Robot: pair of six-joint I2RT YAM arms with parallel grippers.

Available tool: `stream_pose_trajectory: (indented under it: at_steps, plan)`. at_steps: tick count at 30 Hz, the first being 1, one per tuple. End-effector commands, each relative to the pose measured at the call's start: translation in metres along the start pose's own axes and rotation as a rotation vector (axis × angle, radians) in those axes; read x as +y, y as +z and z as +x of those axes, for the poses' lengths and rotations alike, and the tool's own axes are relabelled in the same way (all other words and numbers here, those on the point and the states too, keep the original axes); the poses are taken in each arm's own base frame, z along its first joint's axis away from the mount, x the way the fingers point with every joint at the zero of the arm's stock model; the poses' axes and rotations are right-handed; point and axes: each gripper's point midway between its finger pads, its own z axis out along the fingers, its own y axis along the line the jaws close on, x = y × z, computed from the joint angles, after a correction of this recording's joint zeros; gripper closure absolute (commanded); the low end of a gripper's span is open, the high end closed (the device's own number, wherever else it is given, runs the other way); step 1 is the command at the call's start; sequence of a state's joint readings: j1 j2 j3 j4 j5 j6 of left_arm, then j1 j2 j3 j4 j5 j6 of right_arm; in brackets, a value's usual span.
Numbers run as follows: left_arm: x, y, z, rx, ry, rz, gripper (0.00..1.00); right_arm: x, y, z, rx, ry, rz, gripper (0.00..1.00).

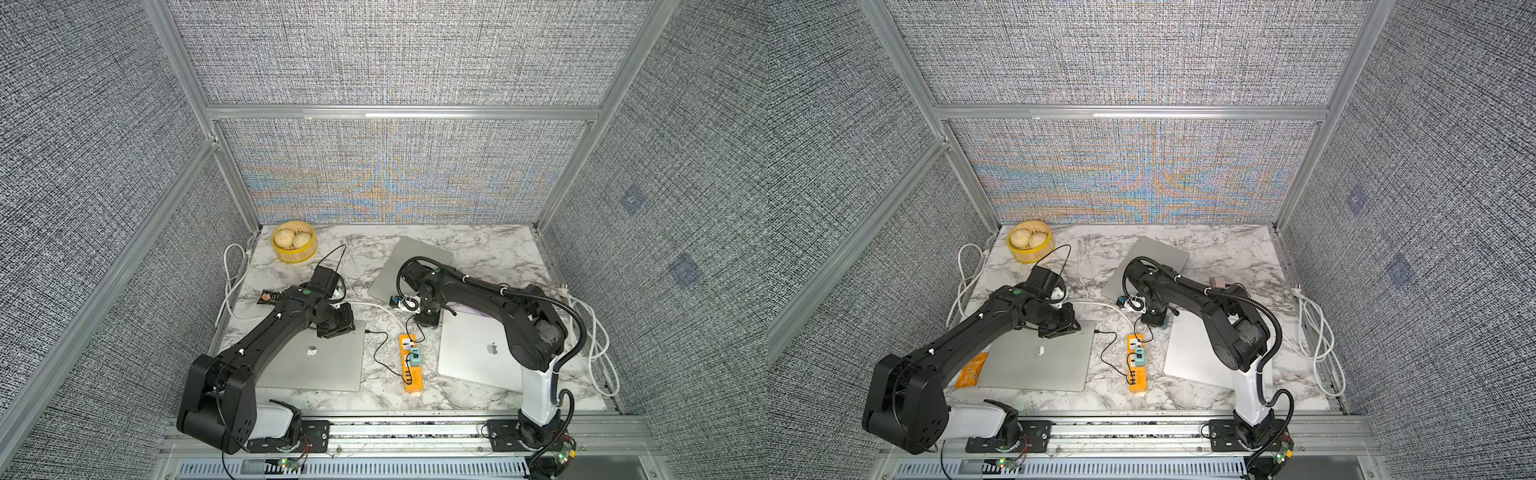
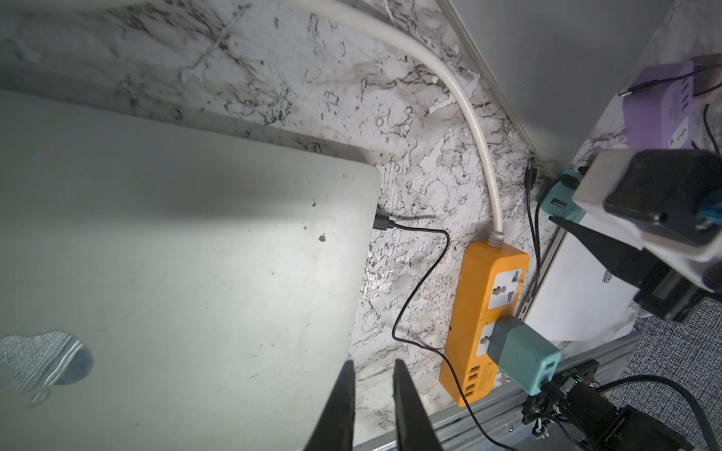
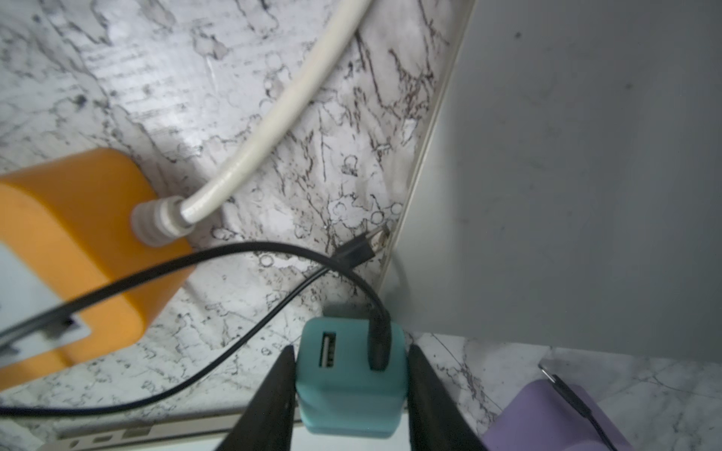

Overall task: Unplug the laptop charger
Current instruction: Place the plug at the center of the board.

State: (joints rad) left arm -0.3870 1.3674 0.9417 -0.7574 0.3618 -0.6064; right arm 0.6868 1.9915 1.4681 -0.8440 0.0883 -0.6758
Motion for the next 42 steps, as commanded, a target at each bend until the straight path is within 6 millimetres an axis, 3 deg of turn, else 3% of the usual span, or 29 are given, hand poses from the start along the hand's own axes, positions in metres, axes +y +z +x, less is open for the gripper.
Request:
stream_pose_trajectory:
  at_steps: [1, 8, 16, 23, 30, 35, 40, 42]
  plan:
    - [0.000, -0.001, 0.000, 0.001, -0.002, -0.001, 0.81, 0.008, 0.003, 0.002, 0.018, -0.018, -0.032, 0.79]
    - [0.000, -0.001, 0.000, 0.000, -0.002, 0.000, 0.81, 0.013, -0.009, -0.002, -0.019, -0.021, -0.045, 0.56]
    - [0.000, -0.003, 0.000, -0.003, 0.002, -0.002, 0.80, 0.023, -0.009, 0.000, -0.006, -0.027, -0.094, 0.46]
    - [-0.002, -0.007, -0.001, -0.008, 0.010, -0.006, 0.80, 0.011, -0.028, 0.001, -0.023, 0.051, -0.023, 0.37]
    - [-0.005, -0.008, -0.007, -0.008, 0.015, 0.004, 0.79, 0.037, -0.048, 0.014, -0.015, 0.158, -0.014, 0.35]
    - [-0.010, -0.008, -0.013, -0.005, 0.020, 0.026, 0.78, 0.071, -0.072, 0.021, -0.001, 0.318, -0.091, 0.31]
    - [-0.016, -0.007, -0.020, 0.005, 0.029, 0.054, 0.78, 0.077, -0.084, 0.041, 0.059, 0.414, -0.068, 0.26]
    - [-0.018, -0.006, -0.020, 0.014, 0.038, 0.063, 0.78, 0.069, -0.089, 0.050, 0.093, 0.525, -0.009, 0.25]
